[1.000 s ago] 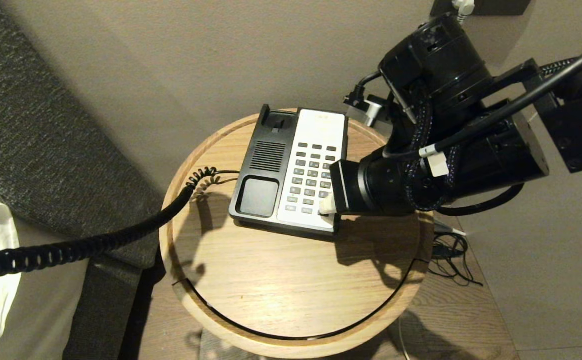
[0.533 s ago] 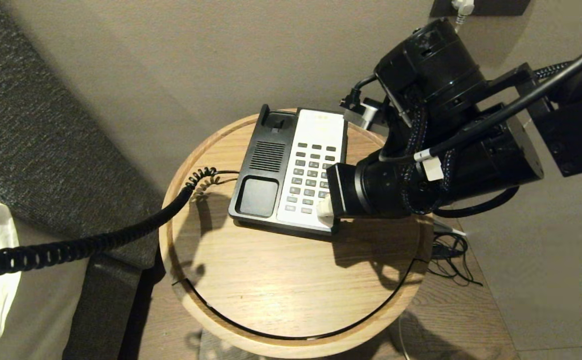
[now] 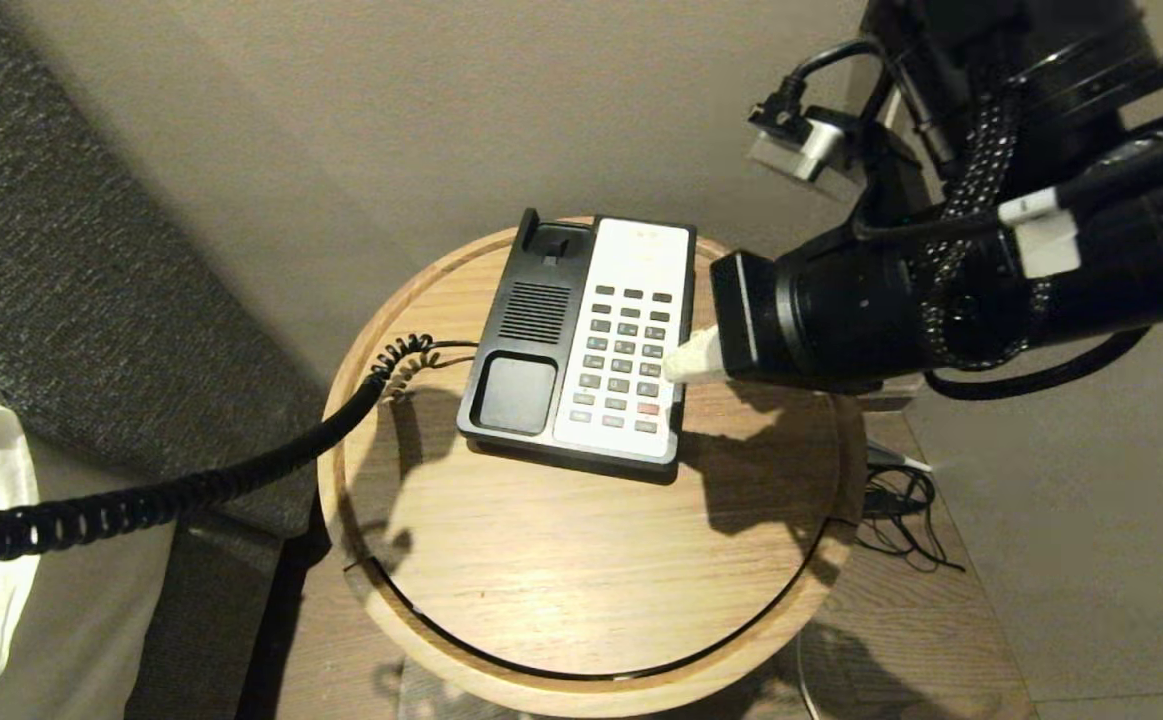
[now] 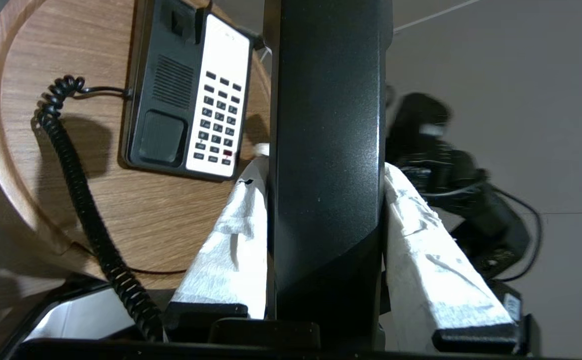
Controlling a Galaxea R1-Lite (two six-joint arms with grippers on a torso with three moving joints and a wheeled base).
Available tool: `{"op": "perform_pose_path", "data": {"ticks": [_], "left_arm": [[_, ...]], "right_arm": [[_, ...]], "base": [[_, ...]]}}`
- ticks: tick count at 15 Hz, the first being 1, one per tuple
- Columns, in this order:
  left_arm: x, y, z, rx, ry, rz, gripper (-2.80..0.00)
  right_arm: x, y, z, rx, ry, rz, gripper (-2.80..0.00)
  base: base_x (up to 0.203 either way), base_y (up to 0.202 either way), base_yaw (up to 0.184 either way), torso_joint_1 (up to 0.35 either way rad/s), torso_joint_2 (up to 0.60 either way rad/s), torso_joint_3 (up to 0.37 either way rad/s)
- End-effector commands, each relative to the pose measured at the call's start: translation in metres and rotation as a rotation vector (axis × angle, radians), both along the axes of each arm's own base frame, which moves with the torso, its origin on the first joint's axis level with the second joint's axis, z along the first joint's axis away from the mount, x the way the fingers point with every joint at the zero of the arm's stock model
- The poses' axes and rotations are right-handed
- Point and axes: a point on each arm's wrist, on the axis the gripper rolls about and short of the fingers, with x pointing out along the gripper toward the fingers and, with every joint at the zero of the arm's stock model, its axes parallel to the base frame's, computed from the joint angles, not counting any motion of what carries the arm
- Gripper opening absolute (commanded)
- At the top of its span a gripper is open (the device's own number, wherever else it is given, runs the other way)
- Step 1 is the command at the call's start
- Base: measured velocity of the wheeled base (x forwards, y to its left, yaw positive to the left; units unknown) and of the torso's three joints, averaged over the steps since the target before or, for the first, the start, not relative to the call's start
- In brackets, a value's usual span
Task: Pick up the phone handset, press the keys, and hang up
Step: Dial the number, then put the handset back
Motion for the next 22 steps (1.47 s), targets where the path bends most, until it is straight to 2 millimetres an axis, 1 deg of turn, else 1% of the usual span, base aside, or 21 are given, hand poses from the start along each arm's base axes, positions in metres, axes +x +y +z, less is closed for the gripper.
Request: {"op": "perform_pose_path", "data": {"ticks": [1,3,5,6,8,10,11,13,17,18,21,22], "left_arm": [[0.006,-0.006,-0.005,0.029,0.027,-0.005,-2.8],[0.018,-0.017,-0.014,0.116,0.028,-0.018,-2.8],[0.033,-0.032,-0.025,0.225,0.026,-0.025,-2.8],[0.041,-0.039,-0.027,0.255,0.029,-0.025,-2.8],[0.058,-0.055,-0.03,0.315,0.029,-0.01,-2.8],[0.078,-0.077,-0.035,0.398,0.027,0.019,-2.8],[0.086,-0.086,-0.037,0.433,0.02,0.029,-2.8],[0.101,-0.107,-0.043,0.499,0.016,0.049,-2.8],[0.134,-0.154,-0.067,0.656,0.024,0.101,-2.8],[0.142,-0.163,-0.073,0.683,0.032,0.11,-2.8],[0.162,-0.186,-0.084,0.726,0.039,0.145,-2.8],[0.168,-0.192,-0.088,0.754,0.039,0.181,-2.8]], "right_arm": [[-0.019,-0.023,0.021,0.064,-0.035,-0.016,-2.8],[-0.029,-0.044,0.036,0.115,-0.069,-0.048,-2.8],[-0.039,-0.071,0.053,0.169,-0.122,-0.104,-2.8],[-0.045,-0.085,0.061,0.194,-0.149,-0.128,-2.8],[-0.061,-0.114,0.073,0.242,-0.206,-0.186,-2.8],[-0.079,-0.143,0.083,0.286,-0.273,-0.266,-2.8],[-0.089,-0.153,0.085,0.305,-0.298,-0.287,-2.8],[-0.111,-0.171,0.084,0.334,-0.338,-0.322,-2.8],[-0.134,-0.185,0.055,0.342,-0.342,-0.337,-2.8],[-0.138,-0.187,0.053,0.351,-0.349,-0.33,-2.8],[-0.142,-0.189,0.044,0.351,-0.325,-0.305,-2.8],[-0.144,-0.189,0.04,0.351,-0.319,-0.296,-2.8]], "base": [[0.0,0.0,0.0,0.0,0.0,0.0],[0.0,0.0,0.0,0.0,0.0,0.0],[0.0,0.0,0.0,0.0,0.0,0.0],[0.0,0.0,0.0,0.0,0.0,0.0],[0.0,0.0,0.0,0.0,0.0,0.0],[0.0,0.0,0.0,0.0,0.0,0.0],[0.0,0.0,0.0,0.0,0.0,0.0],[0.0,0.0,0.0,0.0,0.0,0.0],[0.0,0.0,0.0,0.0,0.0,0.0],[0.0,0.0,0.0,0.0,0.0,0.0],[0.0,0.0,0.0,0.0,0.0,0.0],[0.0,0.0,0.0,0.0,0.0,0.0]]}}
